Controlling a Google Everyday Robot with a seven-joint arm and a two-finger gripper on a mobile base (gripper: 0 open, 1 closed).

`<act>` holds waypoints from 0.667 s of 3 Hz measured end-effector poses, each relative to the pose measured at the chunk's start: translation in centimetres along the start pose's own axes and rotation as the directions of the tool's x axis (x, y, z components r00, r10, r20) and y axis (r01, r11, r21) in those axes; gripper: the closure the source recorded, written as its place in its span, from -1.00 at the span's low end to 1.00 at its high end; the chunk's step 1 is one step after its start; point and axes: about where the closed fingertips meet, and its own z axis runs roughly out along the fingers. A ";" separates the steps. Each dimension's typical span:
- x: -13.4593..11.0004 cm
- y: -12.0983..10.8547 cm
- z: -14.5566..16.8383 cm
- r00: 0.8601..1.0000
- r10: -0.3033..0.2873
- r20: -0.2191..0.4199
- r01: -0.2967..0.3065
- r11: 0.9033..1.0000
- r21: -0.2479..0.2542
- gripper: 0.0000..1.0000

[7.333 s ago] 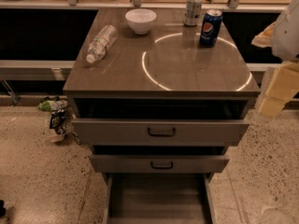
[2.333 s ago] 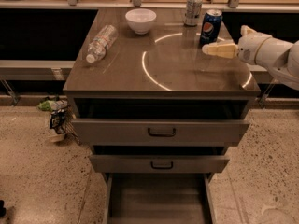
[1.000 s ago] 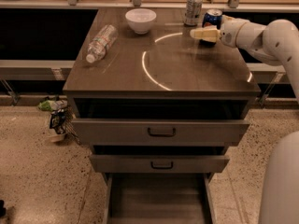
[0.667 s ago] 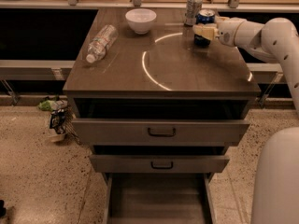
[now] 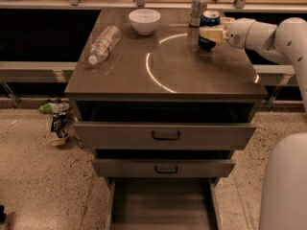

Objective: Place pepsi can into bottom drawer

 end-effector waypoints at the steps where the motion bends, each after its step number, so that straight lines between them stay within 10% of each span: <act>1: -1.3 2.2 -2.3 0.999 -0.009 0.036 0.012 0.997 -0.073 1.00; 2: -2.5 4.1 -4.9 0.998 0.001 0.069 0.007 0.993 -0.114 1.00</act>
Offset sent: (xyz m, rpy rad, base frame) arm -0.1222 -0.0107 0.0377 0.0885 -0.0351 0.1679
